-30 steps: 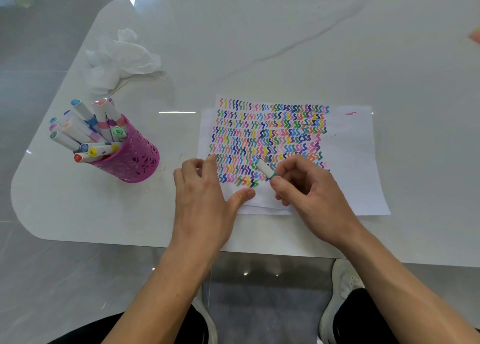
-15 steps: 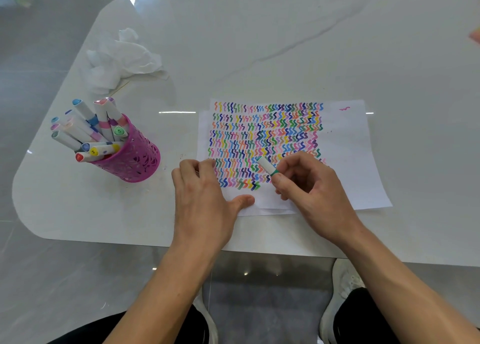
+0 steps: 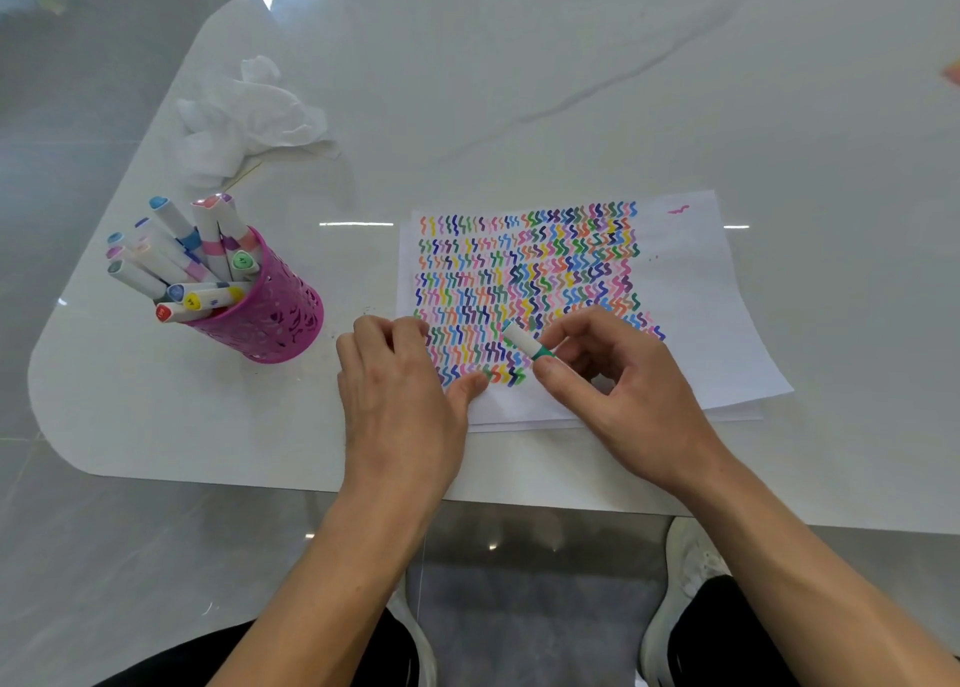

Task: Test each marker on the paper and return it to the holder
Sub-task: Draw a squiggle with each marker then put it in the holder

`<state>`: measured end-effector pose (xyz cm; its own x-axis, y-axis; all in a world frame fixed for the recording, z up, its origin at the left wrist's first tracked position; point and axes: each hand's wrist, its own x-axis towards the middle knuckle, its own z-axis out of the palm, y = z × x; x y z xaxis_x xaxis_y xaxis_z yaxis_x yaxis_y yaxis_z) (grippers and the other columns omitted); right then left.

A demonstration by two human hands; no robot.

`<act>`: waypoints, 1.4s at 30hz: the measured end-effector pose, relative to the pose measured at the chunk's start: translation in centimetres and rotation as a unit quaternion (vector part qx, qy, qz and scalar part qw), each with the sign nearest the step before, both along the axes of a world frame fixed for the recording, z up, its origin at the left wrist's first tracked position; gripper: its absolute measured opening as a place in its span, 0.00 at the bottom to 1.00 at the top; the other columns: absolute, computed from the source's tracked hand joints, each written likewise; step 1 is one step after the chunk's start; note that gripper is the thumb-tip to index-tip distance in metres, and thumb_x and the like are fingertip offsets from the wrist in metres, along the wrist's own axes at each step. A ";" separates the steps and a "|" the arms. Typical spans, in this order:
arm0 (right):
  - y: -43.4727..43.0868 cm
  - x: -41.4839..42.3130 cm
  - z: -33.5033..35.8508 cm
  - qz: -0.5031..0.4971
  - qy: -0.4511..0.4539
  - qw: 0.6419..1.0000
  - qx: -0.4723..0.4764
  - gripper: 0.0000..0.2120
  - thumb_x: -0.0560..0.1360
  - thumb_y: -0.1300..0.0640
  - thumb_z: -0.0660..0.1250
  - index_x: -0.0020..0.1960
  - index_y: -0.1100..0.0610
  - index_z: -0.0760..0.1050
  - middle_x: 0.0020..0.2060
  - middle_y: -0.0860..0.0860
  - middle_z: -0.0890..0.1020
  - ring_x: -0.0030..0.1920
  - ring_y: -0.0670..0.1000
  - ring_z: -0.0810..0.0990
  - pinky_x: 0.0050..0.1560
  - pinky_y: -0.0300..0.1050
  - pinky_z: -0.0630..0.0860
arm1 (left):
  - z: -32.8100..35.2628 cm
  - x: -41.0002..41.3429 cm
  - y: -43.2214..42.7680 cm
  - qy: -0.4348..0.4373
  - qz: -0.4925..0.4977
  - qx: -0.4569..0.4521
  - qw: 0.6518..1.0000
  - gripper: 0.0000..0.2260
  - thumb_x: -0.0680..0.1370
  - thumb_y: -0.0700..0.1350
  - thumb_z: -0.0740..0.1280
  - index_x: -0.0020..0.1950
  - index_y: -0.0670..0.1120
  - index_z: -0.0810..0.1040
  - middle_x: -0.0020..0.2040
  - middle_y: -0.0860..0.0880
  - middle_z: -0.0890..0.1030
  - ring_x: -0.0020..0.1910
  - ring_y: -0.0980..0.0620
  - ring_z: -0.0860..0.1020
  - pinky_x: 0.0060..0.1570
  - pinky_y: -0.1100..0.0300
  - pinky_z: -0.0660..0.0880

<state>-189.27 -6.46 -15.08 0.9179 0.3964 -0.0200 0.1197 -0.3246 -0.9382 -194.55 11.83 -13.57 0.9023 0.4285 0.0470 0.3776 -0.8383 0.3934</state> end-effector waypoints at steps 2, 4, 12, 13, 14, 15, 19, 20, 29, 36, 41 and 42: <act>-0.1 0.0 0.2 0.011 -0.023 0.999 -0.031 0.06 0.77 0.54 0.75 0.51 0.46 0.81 0.38 0.45 0.80 0.39 0.47 0.79 0.38 0.35 0.75 | 0.3 0.1 -0.1 -0.015 -0.012 0.006 1.000 0.31 0.69 0.55 0.78 0.67 0.44 0.73 0.60 0.45 0.72 0.59 0.46 0.68 0.57 0.52 0.70; -0.2 0.1 0.5 0.028 -0.055 0.996 -0.070 0.06 0.76 0.55 0.75 0.51 0.48 0.82 0.36 0.44 0.80 0.39 0.46 0.79 0.38 0.31 0.72 | 0.7 0.2 -0.2 -0.044 -0.053 -0.021 0.997 0.30 0.70 0.52 0.78 0.68 0.47 0.73 0.60 0.48 0.74 0.59 0.49 0.68 0.57 0.55 0.69; -1.3 0.5 1.9 0.065 -0.167 0.964 -0.195 0.04 0.78 0.54 0.74 0.52 0.51 0.82 0.44 0.44 0.85 0.42 0.45 0.82 0.45 0.38 0.76 | 1.2 0.3 -0.9 -0.048 -0.262 -0.022 0.964 0.11 0.80 0.48 0.68 0.61 0.47 0.82 0.49 0.51 0.82 0.48 0.51 0.78 0.47 0.56 0.76; -1.3 0.5 1.9 0.064 -0.171 0.962 -0.202 0.04 0.78 0.54 0.74 0.52 0.52 0.82 0.45 0.45 0.85 0.42 0.46 0.82 0.45 0.38 0.76 | 1.2 0.3 -1.0 -0.045 -0.265 -0.028 0.963 0.12 0.80 0.49 0.67 0.60 0.47 0.82 0.49 0.51 0.82 0.48 0.51 0.78 0.47 0.56 0.76; -1.3 0.4 1.8 0.064 -0.171 0.961 -0.206 0.04 0.78 0.53 0.73 0.52 0.52 0.82 0.46 0.46 0.85 0.43 0.46 0.81 0.45 0.38 0.76 | 1.2 0.3 -1.1 -0.044 -0.267 -0.035 0.962 0.12 0.81 0.50 0.66 0.60 0.48 0.82 0.49 0.51 0.82 0.48 0.51 0.78 0.47 0.57 0.76; -1.3 0.4 1.7 0.066 -0.171 0.961 -0.207 0.06 0.79 0.52 0.72 0.53 0.53 0.82 0.46 0.46 0.85 0.44 0.46 0.81 0.45 0.38 0.76 | 1.3 0.3 -1.1 -0.044 -0.268 -0.041 0.961 0.12 0.81 0.51 0.64 0.60 0.48 0.82 0.49 0.51 0.82 0.47 0.52 0.78 0.47 0.57 0.76; -1.4 0.3 1.3 0.080 -0.166 0.954 -0.236 0.14 0.82 0.44 0.66 0.55 0.53 0.82 0.45 0.44 0.80 0.43 0.46 0.75 0.44 0.42 0.74 | 1.5 0.2 -1.2 -0.063 -0.256 -0.059 0.963 0.11 0.81 0.50 0.67 0.58 0.47 0.84 0.47 0.51 0.83 0.44 0.51 0.80 0.45 0.57 0.77; -1.3 0.2 1.3 0.085 -0.162 0.952 -0.246 0.16 0.82 0.42 0.63 0.54 0.53 0.82 0.44 0.44 0.80 0.42 0.46 0.76 0.43 0.43 0.75 | 1.4 0.2 -1.2 -0.068 -0.252 -0.066 0.963 0.10 0.80 0.49 0.67 0.57 0.47 0.84 0.46 0.51 0.84 0.42 0.51 0.80 0.43 0.57 0.77; -1.1 -0.3 1.2 0.068 -0.189 0.939 -0.278 0.23 0.82 0.35 0.58 0.39 0.52 0.72 0.31 0.45 0.75 0.33 0.51 0.74 0.33 0.49 0.72 | 1.1 0.1 -0.9 -0.085 -0.237 -0.077 0.965 0.07 0.79 0.48 0.69 0.53 0.49 0.86 0.40 0.53 0.84 0.37 0.53 0.79 0.38 0.59 0.77; -1.3 -0.2 1.5 0.047 -0.173 0.939 -0.293 0.31 0.78 0.27 0.55 0.31 0.51 0.61 0.22 0.47 0.64 0.25 0.48 0.66 0.29 0.44 0.63 | 1.6 0.2 -0.5 -0.088 -0.216 -0.077 0.969 0.06 0.76 0.46 0.74 0.52 0.49 0.87 0.44 0.54 0.86 0.40 0.56 0.82 0.43 0.67 0.75; -2.2 0.6 1.6 0.011 -0.062 0.979 -0.193 0.10 0.84 0.42 0.58 0.52 0.44 0.74 0.32 0.46 0.78 0.35 0.44 0.78 0.37 0.48 0.71 | 1.6 0.7 0.0 -0.090 -0.133 -0.089 0.983 0.06 0.77 0.46 0.73 0.52 0.48 0.86 0.46 0.53 0.86 0.42 0.55 0.80 0.44 0.69 0.71; -2.4 0.8 1.5 0.005 -0.036 0.987 -0.156 0.03 0.85 0.48 0.60 0.57 0.44 0.71 0.35 0.46 0.81 0.38 0.43 0.80 0.40 0.48 0.74 | 1.5 0.7 0.1 -0.085 -0.119 -0.088 0.985 0.06 0.77 0.47 0.73 0.52 0.48 0.86 0.46 0.53 0.85 0.41 0.56 0.80 0.43 0.69 0.72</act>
